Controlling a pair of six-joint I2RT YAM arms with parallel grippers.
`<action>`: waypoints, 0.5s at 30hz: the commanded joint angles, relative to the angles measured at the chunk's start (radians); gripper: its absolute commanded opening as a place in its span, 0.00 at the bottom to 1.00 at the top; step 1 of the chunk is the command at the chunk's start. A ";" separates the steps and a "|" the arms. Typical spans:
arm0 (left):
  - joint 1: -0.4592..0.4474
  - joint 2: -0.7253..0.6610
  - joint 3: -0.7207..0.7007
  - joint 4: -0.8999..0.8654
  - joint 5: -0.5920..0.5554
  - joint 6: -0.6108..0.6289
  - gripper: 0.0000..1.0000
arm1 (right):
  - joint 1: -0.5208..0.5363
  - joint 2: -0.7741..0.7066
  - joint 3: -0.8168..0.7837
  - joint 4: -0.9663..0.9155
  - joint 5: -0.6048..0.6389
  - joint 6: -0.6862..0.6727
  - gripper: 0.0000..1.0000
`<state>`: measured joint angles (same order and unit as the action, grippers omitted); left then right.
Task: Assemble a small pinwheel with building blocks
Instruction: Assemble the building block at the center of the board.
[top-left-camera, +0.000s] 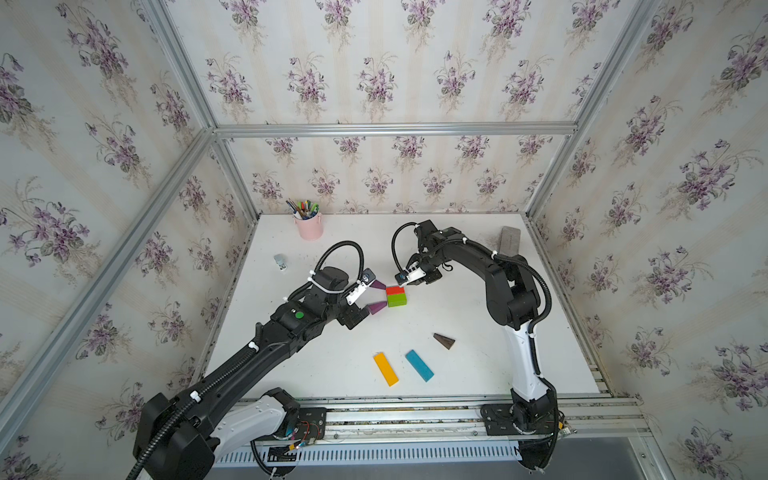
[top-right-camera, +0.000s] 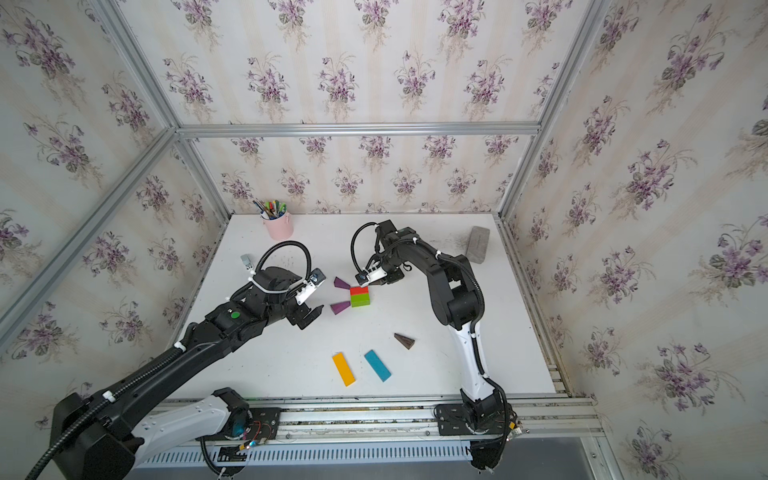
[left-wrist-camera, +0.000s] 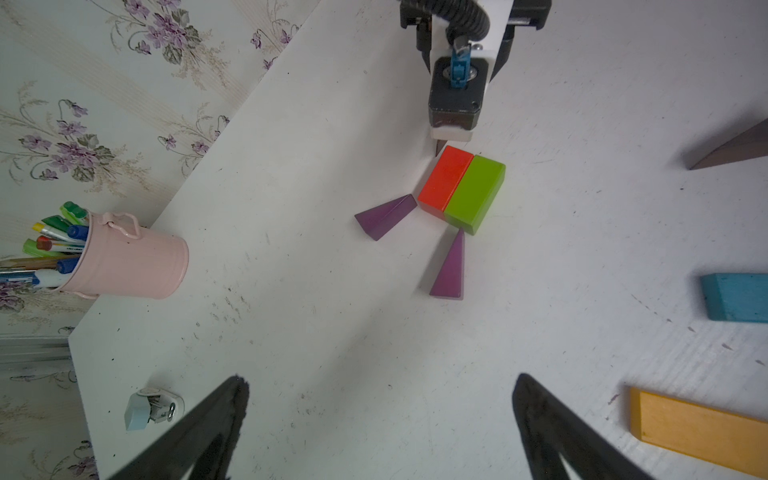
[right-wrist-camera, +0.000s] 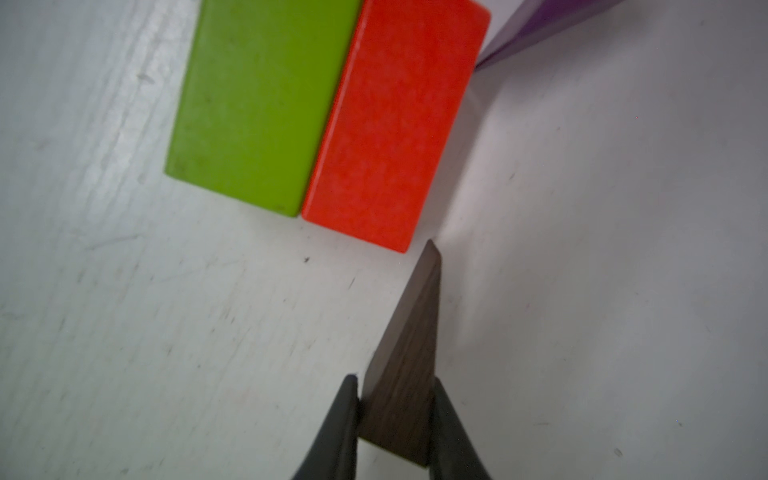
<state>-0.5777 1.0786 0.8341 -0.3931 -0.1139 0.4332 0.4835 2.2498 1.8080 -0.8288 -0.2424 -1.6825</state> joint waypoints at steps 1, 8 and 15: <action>-0.001 0.001 0.002 0.026 0.002 -0.004 1.00 | 0.001 0.007 0.001 -0.006 0.011 -0.011 0.25; -0.001 0.007 0.003 0.026 0.002 -0.002 1.00 | 0.000 0.017 0.003 0.006 0.025 -0.010 0.29; -0.001 0.012 0.003 0.026 0.008 -0.003 1.00 | 0.000 0.025 0.005 0.024 0.030 0.008 0.34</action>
<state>-0.5785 1.0878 0.8341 -0.3923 -0.1135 0.4335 0.4835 2.2662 1.8088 -0.8078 -0.2127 -1.6772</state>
